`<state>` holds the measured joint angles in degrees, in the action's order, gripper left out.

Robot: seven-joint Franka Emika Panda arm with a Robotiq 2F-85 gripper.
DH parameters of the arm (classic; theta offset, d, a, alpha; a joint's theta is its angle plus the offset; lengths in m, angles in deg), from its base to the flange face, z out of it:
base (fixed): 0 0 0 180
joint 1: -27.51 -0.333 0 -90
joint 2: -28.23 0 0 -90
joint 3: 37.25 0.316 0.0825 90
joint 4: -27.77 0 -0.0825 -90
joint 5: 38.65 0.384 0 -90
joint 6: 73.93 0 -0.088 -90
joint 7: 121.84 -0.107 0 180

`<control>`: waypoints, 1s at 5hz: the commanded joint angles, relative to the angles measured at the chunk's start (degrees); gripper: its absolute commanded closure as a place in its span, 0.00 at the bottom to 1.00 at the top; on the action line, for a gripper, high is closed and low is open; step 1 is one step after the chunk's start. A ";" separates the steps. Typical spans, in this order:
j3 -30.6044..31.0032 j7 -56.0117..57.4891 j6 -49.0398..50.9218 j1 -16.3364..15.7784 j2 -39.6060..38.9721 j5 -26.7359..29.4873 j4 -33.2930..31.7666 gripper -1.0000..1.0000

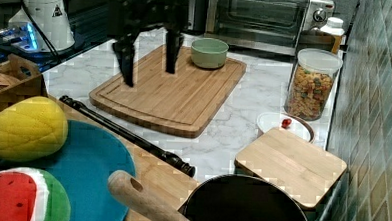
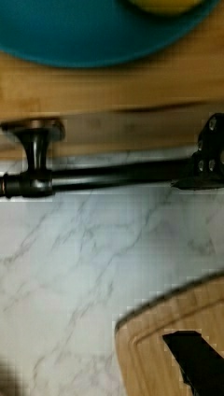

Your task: Open the drawer.

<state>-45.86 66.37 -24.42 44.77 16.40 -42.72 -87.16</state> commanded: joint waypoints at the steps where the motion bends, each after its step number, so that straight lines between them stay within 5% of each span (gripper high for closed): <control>1: -0.53 0.48 -6.01 -0.90 -1.41 -1.51 0.56 0.00; 3: -3.50 -9.87 -1.63 -5.86 -4.47 -9.74 3.03 0.00; 5: -3.66 -11.75 -3.87 -3.19 -7.50 -10.64 2.46 0.00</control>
<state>-48.55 57.34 -26.04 40.39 8.77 -52.35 -85.93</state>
